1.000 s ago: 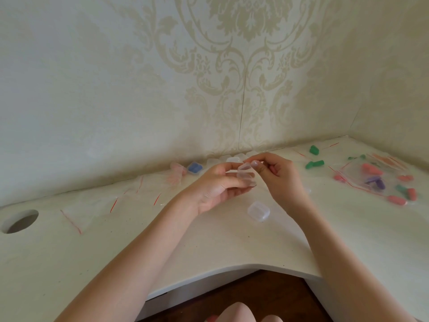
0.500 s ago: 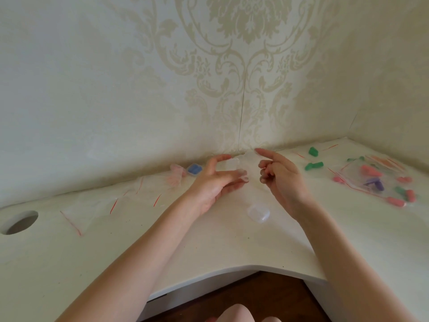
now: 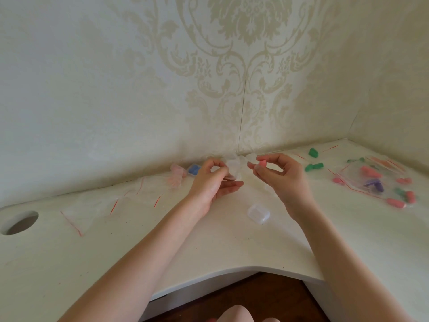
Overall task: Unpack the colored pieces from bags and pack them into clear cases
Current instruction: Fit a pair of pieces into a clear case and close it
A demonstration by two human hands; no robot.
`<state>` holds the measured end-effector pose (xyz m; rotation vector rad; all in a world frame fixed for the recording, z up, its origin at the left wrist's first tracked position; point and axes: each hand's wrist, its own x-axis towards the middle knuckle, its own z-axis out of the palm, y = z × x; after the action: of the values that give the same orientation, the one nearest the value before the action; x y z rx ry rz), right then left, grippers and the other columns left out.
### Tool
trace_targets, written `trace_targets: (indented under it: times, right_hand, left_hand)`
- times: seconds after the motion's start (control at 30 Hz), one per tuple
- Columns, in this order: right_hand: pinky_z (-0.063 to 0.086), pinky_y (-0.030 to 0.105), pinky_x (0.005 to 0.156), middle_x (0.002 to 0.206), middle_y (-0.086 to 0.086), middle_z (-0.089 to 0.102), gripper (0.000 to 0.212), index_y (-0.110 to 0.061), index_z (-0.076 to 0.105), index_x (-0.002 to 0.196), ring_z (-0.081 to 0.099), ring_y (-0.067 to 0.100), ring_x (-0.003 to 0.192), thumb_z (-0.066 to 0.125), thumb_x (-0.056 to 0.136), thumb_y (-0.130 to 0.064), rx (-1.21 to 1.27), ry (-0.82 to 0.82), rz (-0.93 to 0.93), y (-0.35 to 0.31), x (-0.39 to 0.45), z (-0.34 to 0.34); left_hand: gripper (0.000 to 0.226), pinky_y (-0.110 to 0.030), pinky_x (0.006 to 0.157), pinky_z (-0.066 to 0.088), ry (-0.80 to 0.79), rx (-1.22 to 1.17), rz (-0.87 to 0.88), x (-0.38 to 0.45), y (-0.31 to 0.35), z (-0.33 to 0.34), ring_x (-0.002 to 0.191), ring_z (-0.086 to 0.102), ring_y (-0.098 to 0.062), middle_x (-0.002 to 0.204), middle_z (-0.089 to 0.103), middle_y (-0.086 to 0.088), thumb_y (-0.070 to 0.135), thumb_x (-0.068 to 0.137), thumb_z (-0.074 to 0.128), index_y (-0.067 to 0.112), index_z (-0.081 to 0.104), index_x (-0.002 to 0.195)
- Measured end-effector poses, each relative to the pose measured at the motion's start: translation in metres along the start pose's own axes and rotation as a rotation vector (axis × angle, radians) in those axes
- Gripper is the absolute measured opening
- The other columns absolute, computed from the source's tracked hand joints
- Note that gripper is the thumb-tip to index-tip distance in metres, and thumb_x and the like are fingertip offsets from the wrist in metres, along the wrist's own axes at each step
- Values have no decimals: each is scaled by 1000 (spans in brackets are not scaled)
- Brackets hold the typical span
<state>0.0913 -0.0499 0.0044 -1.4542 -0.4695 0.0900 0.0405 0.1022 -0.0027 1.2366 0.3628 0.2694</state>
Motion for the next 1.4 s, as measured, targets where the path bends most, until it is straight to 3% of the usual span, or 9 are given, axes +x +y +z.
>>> trace_targets:
  times: [0.17,0.27,0.4,0.53,0.73,0.97,1.07,1.2,1.4]
  right_hand:
    - [56,26,81,89,10,73,10,2,64,96,72,23,89,63,86,3,90,-285,82,-8,-7,4]
    - [55,28,84,96,14,73,12,0,66,98,71,26,94,64,86,-1,33,-414,86,-8,-11,8]
    - [55,27,85,91,6,75,14,-6,68,99,72,17,90,68,85,-5,-63,-175,39,-5,-6,3]
    - [55,23,81,88,3,74,19,-15,71,101,71,14,86,72,82,-9,-149,-20,23,0,0,-4]
    - [51,15,73,87,-3,74,19,-19,72,100,69,8,85,71,84,-10,-246,-41,0,2,-1,0]
    - [54,20,77,85,4,75,16,-15,72,97,71,13,84,71,83,-7,-120,-49,48,-1,-4,1]
    - [55,21,75,87,1,74,16,-13,72,95,71,12,83,73,81,-7,-158,-50,2,0,-6,6]
    - [49,14,60,84,-2,69,12,-7,68,89,67,6,77,69,81,2,-142,-25,-96,0,-11,14]
    - [56,24,70,88,4,69,13,-9,67,85,68,15,87,72,79,2,-144,-98,-151,2,-15,21]
  left_hand:
    - [7,-24,59,55,20,62,30,1,-5,-5,60,69,-18,65,64,-9,1,90,57,6,54,92]
    - [15,-32,69,58,37,186,59,1,-9,-6,62,67,-17,73,63,-10,4,82,69,11,56,87]
    - [7,-27,71,58,-111,193,49,-7,-10,2,71,71,-22,75,64,-11,3,84,68,6,62,87]
    - [6,-18,61,52,-168,275,71,-13,-13,8,69,67,-10,75,66,-6,11,86,67,6,68,87]
    - [16,-23,77,55,-123,327,60,-10,-13,7,73,66,-14,70,68,-2,18,88,66,3,70,92]
    - [34,-25,70,58,-122,-133,-107,-11,-4,6,81,72,-29,107,66,-22,-6,88,57,9,56,119]
    - [26,-26,72,59,-141,-204,-99,-11,-4,5,79,72,-25,96,68,-21,-4,94,50,7,55,116]
    - [10,-25,59,57,-32,5,-22,-9,-12,9,70,72,-25,92,67,-19,1,94,54,7,51,100]
    - [26,-27,55,57,58,97,70,-9,-14,7,49,64,-12,69,61,-11,7,85,67,10,41,85]
